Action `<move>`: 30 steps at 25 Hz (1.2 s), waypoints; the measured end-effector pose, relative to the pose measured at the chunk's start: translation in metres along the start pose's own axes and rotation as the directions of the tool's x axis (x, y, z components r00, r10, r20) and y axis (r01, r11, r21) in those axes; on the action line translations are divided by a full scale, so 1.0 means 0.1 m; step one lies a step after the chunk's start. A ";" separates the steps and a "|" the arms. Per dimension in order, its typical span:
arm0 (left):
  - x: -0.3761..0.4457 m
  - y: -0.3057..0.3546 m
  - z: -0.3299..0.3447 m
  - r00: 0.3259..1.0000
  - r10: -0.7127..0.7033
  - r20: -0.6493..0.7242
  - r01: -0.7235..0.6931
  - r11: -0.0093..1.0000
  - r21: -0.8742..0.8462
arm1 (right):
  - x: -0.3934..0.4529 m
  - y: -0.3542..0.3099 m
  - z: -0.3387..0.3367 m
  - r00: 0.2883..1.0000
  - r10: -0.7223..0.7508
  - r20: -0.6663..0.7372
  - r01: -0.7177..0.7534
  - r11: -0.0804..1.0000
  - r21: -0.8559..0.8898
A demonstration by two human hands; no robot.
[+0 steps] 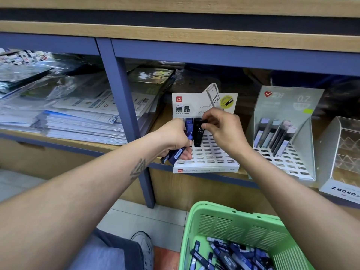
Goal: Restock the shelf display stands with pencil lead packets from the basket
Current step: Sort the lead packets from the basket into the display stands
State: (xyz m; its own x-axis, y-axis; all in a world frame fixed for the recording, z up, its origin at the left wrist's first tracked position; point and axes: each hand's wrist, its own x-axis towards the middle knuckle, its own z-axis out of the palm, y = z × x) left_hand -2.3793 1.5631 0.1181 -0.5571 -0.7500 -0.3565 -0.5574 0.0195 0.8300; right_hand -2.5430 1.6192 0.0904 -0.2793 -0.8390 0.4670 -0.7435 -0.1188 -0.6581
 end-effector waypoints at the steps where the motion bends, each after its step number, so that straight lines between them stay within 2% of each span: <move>1: 0.00 -0.01 0.00 1.000 -0.002 0.004 0.002 1.000 -0.010 | 0.00 0.01 0.00 1.000 0.000 -0.005 0.000 1.000 -0.003; 6: 0.02 -0.05 -0.04 1.000 -0.017 0.002 0.017 0.999 -0.048 | -0.02 0.01 -0.03 0.999 -0.025 0.033 0.024 1.000 0.020; 10: 0.01 -0.06 -0.05 0.999 -0.020 0.032 0.023 0.996 -0.090 | -0.01 0.06 -0.02 0.999 -0.047 0.010 0.047 0.999 -0.001; 13: 0.00 -0.06 -0.04 0.998 -0.013 0.060 0.019 0.995 -0.101 | -0.05 0.12 0.03 0.989 -0.146 0.032 0.149 0.985 -0.089; 18: -0.03 -0.06 -0.01 0.994 0.065 0.093 -0.053 0.990 -0.127 | -0.11 0.10 0.00 0.996 -0.093 0.012 0.093 0.970 -0.223; 19: -0.03 -0.06 0.00 0.992 0.081 0.095 -0.067 0.987 -0.145 | -0.14 0.06 -0.02 0.999 -0.051 -0.008 0.048 0.978 -0.205; 21: -0.03 -0.04 0.01 0.988 0.125 0.089 -0.111 0.983 -0.147 | -0.19 -0.05 -0.04 0.992 0.126 0.013 -0.126 0.992 -0.003; 23: -0.04 0.01 0.03 0.982 0.175 0.071 -0.167 0.980 -0.109 | -0.23 -0.13 -0.04 0.940 0.292 0.176 -0.327 0.918 0.223; 24: -0.05 0.03 0.04 0.979 0.193 0.065 -0.186 0.978 -0.097 | -0.24 -0.15 -0.03 0.911 0.331 0.244 -0.395 0.870 0.296; 27: -0.05 0.02 0.06 0.975 0.207 0.082 -0.197 0.974 -0.115 | -0.21 -0.15 -0.03 0.881 0.365 0.300 -0.468 0.760 0.451; 30: -0.04 -0.06 0.03 0.981 0.176 0.080 -0.160 0.971 -0.179 | -0.16 -0.11 -0.04 0.870 0.382 0.311 -0.490 0.737 0.466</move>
State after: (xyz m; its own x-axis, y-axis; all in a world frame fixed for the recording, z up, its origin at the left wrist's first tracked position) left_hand -2.3758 1.5677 0.1137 -0.6938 -0.6797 -0.2378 -0.3421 0.0205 0.9394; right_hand -2.5326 1.6361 0.0920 -0.3379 -0.9407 -0.0283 -0.1279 0.0757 -0.9889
